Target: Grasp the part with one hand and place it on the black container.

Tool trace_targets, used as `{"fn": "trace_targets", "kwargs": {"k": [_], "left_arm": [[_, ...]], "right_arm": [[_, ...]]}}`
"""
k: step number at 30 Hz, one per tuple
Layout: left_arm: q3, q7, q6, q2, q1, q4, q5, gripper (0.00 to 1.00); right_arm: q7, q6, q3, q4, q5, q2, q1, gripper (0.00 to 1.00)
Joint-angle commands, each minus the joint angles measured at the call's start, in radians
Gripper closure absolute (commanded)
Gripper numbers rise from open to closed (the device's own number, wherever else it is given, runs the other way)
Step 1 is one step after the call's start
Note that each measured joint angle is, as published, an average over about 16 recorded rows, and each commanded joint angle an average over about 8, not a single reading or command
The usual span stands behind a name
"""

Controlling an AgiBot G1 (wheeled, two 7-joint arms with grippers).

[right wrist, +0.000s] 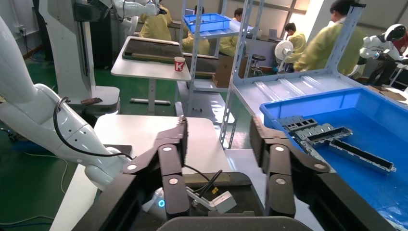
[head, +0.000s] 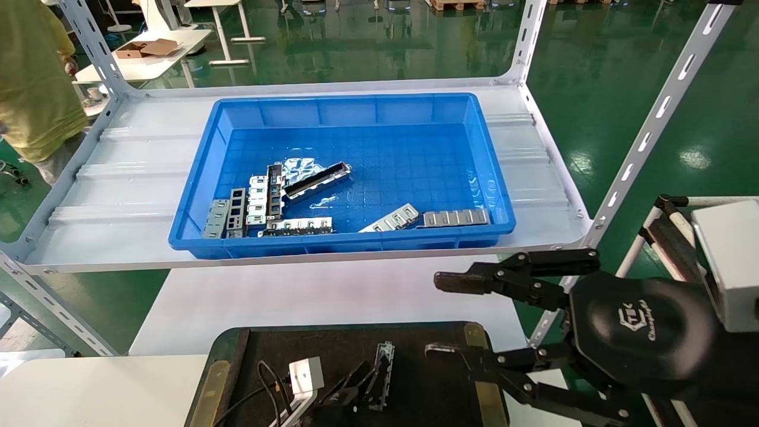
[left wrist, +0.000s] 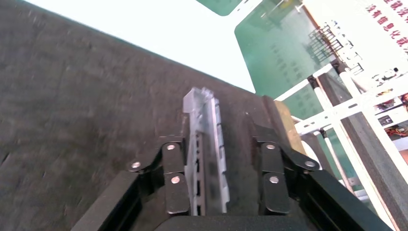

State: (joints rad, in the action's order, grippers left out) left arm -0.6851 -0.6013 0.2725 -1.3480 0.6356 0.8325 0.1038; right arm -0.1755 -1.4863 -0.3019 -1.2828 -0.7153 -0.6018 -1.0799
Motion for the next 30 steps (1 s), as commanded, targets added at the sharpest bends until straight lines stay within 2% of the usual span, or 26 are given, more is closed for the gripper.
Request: {"fn": "trace_targets", "kwargs": {"k": [1, 9, 22, 30], "left_arm": [[-0.001, -0.021, 0.008, 0.000, -0.001, 0.004, 0.011, 0.00], [-0.076, -0.009, 0.114, 0.101, -0.009, 0.061, -0.028, 0.00], [-0.281, 0.187, 0.307, 0.367, 0.055, 0.210, -0.132, 0.00], [-0.359, 0.270, 0.454, 0.502, 0.130, 0.263, -0.212, 0.00]], "right_arm": [[0.000, 0.000, 0.000, 0.000, 0.000, 0.000, 0.000, 0.00], [0.000, 0.000, 0.000, 0.000, 0.000, 0.000, 0.000, 0.00], [0.001, 0.000, -0.001, 0.000, 0.001, 0.000, 0.000, 0.00], [0.001, 0.001, -0.002, 0.000, 0.001, 0.001, 0.000, 0.00]]}}
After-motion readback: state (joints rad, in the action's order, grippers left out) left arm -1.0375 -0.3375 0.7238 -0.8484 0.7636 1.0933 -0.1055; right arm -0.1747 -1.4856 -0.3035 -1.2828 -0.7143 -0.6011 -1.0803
